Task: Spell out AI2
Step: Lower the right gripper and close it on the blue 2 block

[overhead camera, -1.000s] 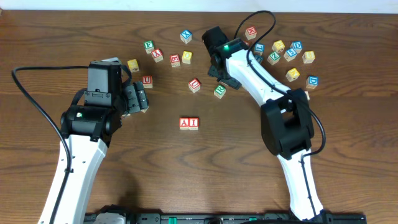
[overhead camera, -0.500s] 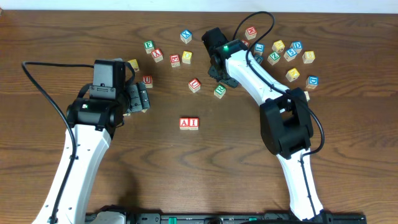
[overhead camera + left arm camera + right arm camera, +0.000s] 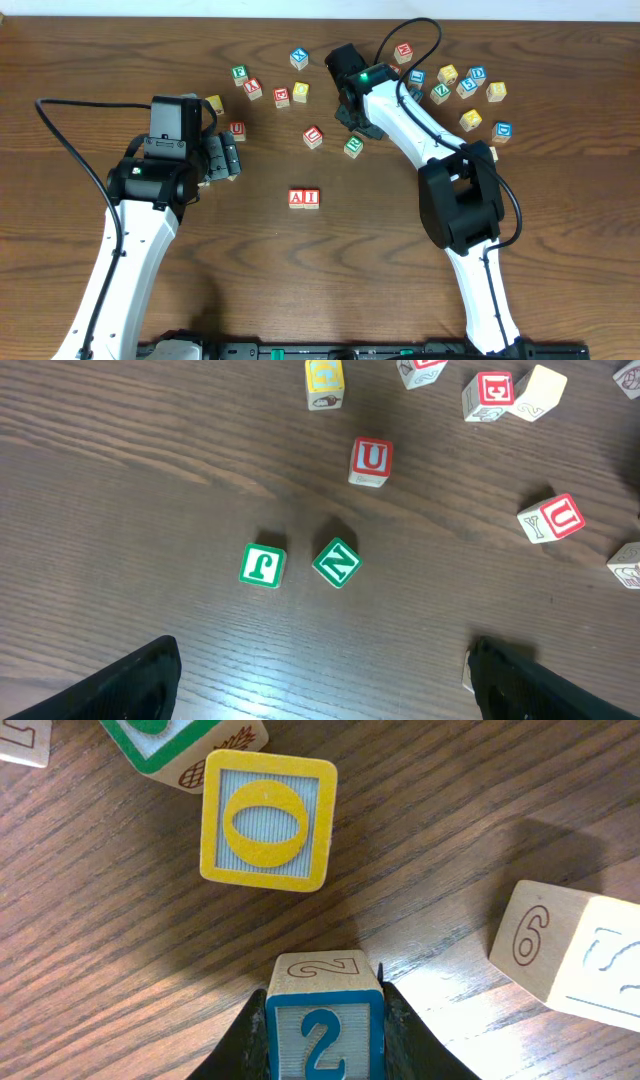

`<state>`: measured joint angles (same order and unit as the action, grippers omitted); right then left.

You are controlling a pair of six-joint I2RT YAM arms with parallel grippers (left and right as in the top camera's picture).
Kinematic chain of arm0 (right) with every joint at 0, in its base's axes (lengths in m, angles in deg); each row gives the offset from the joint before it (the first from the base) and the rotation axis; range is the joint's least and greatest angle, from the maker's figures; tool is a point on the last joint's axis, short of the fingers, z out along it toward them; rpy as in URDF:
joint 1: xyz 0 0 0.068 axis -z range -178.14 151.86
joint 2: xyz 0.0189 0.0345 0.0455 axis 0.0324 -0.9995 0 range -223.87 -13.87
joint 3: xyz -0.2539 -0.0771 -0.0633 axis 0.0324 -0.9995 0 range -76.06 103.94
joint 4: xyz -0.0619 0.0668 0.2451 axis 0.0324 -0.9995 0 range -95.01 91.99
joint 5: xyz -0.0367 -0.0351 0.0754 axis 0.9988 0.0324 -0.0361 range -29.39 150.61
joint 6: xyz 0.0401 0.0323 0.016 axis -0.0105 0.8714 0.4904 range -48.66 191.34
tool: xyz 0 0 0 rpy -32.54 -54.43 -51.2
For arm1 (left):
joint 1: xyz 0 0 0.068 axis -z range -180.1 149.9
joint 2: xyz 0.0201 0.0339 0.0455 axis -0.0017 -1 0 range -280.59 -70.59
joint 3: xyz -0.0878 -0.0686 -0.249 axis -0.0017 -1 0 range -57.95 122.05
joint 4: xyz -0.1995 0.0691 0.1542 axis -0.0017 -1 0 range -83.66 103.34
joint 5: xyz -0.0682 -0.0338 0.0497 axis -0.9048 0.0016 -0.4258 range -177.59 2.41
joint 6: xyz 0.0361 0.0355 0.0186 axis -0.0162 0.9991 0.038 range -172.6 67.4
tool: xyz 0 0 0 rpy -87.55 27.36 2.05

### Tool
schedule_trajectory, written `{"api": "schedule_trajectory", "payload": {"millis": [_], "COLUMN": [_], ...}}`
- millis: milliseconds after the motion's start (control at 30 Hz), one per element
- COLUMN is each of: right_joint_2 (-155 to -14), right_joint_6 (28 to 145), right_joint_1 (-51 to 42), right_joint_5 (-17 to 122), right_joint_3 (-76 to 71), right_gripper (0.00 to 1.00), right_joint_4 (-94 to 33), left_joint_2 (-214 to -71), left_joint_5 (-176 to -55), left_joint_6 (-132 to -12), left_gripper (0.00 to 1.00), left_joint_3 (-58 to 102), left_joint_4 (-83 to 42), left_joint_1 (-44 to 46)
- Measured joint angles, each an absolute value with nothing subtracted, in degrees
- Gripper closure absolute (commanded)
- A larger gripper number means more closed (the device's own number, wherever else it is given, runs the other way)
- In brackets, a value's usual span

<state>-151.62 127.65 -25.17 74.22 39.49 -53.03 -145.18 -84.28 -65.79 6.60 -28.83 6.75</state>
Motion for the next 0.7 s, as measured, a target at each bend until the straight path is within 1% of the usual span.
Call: {"api": "schedule_trajectory", "payload": {"millis": [700], "right_joint_2": [-151.6], "right_joint_6": [125.9], "right_joint_1": [-25.2], "right_joint_5": [74.2], "right_joint_3": [39.8], "right_gripper": [0.83], "right_joint_4": [-53.8], "left_joint_2": [-145.2], "left_joint_5": [-84.3], "left_joint_6": [-65.8], "left_gripper": [0.1], "left_joint_3": [6.6], "left_joint_4": [-28.9], "left_joint_1": [6.8]}}
